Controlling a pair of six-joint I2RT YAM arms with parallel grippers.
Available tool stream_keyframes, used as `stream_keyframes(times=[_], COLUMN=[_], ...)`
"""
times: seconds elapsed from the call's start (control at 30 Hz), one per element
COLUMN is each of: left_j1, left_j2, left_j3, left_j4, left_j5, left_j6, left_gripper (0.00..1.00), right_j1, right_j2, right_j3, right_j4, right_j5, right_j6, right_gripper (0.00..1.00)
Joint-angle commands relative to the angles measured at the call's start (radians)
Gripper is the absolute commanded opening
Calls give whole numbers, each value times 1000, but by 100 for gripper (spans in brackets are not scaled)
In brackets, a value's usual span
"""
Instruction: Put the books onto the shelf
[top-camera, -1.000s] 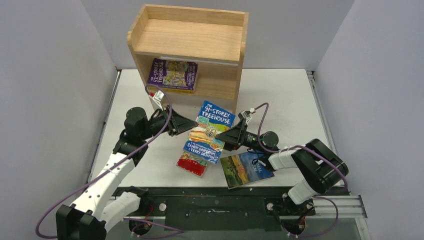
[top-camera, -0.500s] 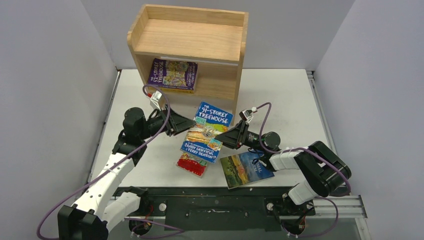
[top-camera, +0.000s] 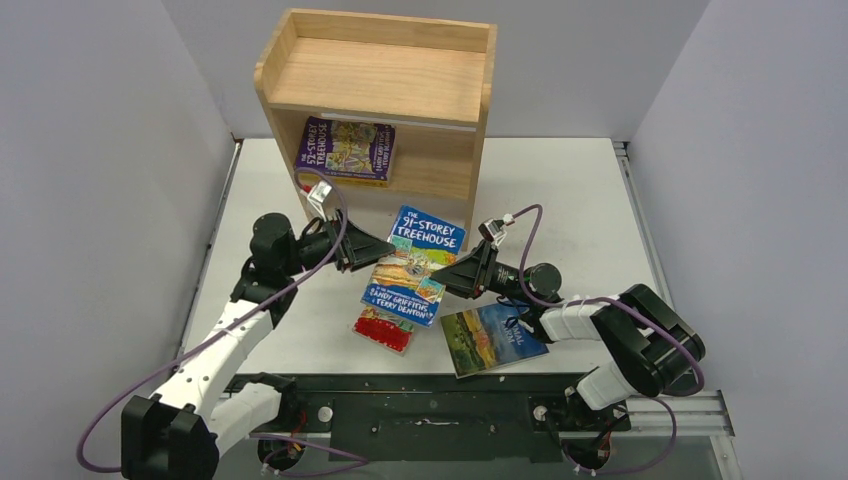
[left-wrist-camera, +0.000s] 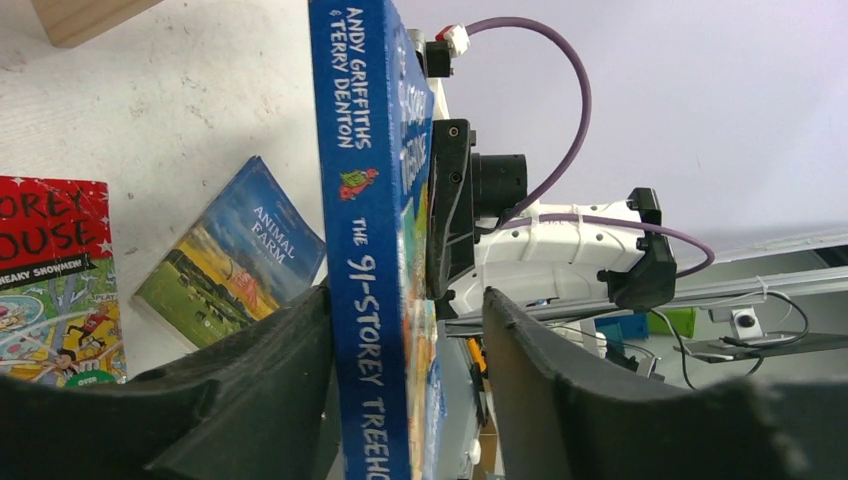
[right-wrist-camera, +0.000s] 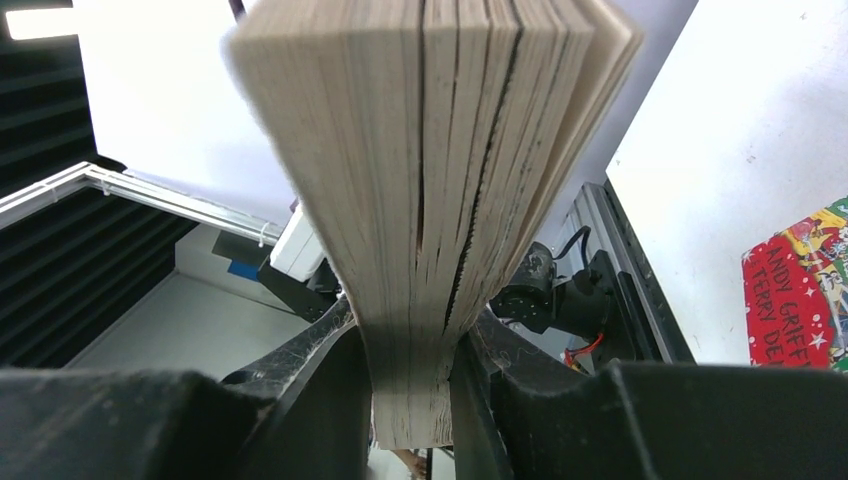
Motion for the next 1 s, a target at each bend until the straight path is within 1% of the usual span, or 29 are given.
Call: stream_keyframes(times=[0.0,0.07,0.23,0.27,0.3,0.33,0.37,0.4,0.43,0.47,0.5,0.53,0.57,0.6,0.63,0.7,0.73,0.77,0.8,0.83,0.87,0.9,0.97], left_j1=[2,0,0,-1,0,0,1,1,1,2,5,10,20,33,48,84,105,124,139,152,160,168,179], left_j2=[13,26,66,73,79,84,89,94,96,96,92,89,83,75,66,38,19,0,-16,-31,-40,-44,-55], left_j3=[18,31,72,82,90,97,105,114,124,135,153,168,184,200,217,244,256,265,273,281,287,287,261], left_j4=[41,25,-38,-61,-81,-101,-117,-144,-171,-201,-241,-273,-305,-334,-361,-398,-405,-410,-408,-404,-396,-373,-262], left_j5=[68,90,170,178,186,194,202,207,205,199,191,180,165,148,128,91,73,49,28,10,-14,-32,-69], left_j6=[25,41,90,108,120,131,144,162,184,205,228,249,267,285,297,312,312,309,303,294,281,243,141], left_gripper=[48,41,37,33,24,10,0,0,0,0,0,0,0,0,0,0,0,0,0,0,0,0,0], right_j1=[0,0,-4,-4,-6,-7,-10,-14,-20,-31,-45,-66,-91,-114,-141,-183,-194,-197,-197,-205,-213,-219,-225], right_j2=[-37,-34,-22,-19,-15,-14,-14,-16,-20,-28,-43,-67,-107,-153,-220,-369,-441,-489,-518,-535,-544,-551,-559], right_j3=[39,42,45,44,42,40,39,38,38,36,31,26,21,21,29,90,154,236,301,352,395,430,483], right_j4=[320,320,318,317,318,318,315,305,286,273,252,216,145,37,-109,-561,-974,-1242,-1407,-1542,-1630,-1685,-1751], right_j5=[-9,-21,-63,-70,-76,-84,-88,-92,-101,-109,-115,-120,-130,-141,-150,-136,-86,-10,73,141,191,232,305], right_j6=[-9,-7,1,3,5,5,6,6,3,0,-5,-24,-54,-106,-181,-430,-618,-796,-923,-1030,-1083,-1115,-1152], right_gripper=[5,5,5,5,5,5,5,5,22,54,82,93,93,90,90,90,90,90,90,90,90,90,90])
